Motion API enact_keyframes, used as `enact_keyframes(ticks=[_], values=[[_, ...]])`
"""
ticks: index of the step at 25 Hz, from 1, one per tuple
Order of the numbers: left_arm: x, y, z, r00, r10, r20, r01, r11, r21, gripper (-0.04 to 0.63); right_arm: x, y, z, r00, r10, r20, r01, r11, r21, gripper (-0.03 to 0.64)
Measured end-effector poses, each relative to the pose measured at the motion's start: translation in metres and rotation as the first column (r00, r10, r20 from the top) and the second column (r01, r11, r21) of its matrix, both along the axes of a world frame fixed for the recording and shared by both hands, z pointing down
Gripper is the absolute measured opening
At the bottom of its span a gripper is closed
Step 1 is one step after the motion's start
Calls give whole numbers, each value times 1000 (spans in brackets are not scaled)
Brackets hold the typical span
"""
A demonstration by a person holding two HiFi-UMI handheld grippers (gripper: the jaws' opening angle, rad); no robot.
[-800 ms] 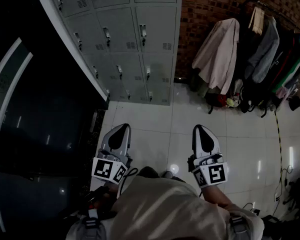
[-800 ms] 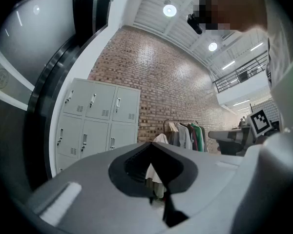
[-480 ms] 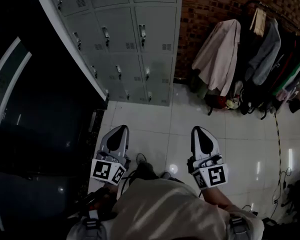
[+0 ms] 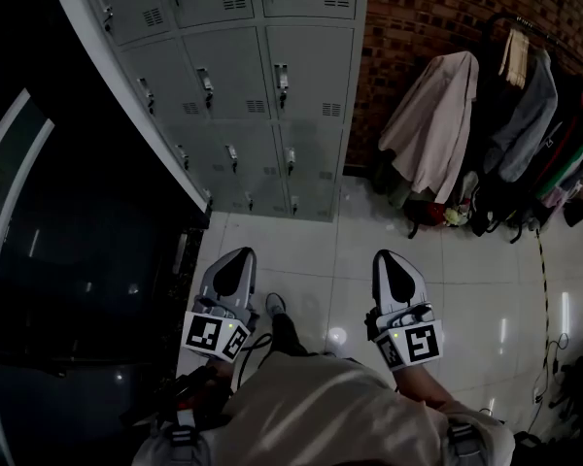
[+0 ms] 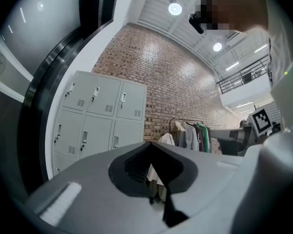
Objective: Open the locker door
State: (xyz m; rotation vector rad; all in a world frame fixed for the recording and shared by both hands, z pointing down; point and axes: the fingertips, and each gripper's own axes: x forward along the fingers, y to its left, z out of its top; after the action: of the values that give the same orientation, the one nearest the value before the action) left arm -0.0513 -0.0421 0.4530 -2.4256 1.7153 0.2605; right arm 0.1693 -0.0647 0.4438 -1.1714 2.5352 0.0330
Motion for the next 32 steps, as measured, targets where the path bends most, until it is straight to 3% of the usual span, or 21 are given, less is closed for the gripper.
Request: enact_keyframes(ticks=[6,9,14,19,24,32], values=[[-40,-66,-15,1000,18,-8,-18,1000,5,32,-40,-66,-2,998,21,-52,-22,1000,0,0],[-60,-97,-23,1000,25,-3,-25,1000,7,32,-60,-94,1,994,27,-106,-31,999,-32,1],[-92,-144,-27,999,37,1,-37,999,-1,32,-91,-139,3,992,46,-121,-55,996,-69,1],[-129,-190,-22,999,52,0,-52,998,-21,31,-127,-182,-17,997,70,-14,-70,997,-10,2],[-166,-226,-12,998,56,-6,-56,998,-31,31,-163,-216,24,987,87,-137,-104,987,-124,2],[-201,-274,9,998,68,-15,-69,996,-54,29,-213,-261,33,995,79,-66,-84,993,-81,5]])
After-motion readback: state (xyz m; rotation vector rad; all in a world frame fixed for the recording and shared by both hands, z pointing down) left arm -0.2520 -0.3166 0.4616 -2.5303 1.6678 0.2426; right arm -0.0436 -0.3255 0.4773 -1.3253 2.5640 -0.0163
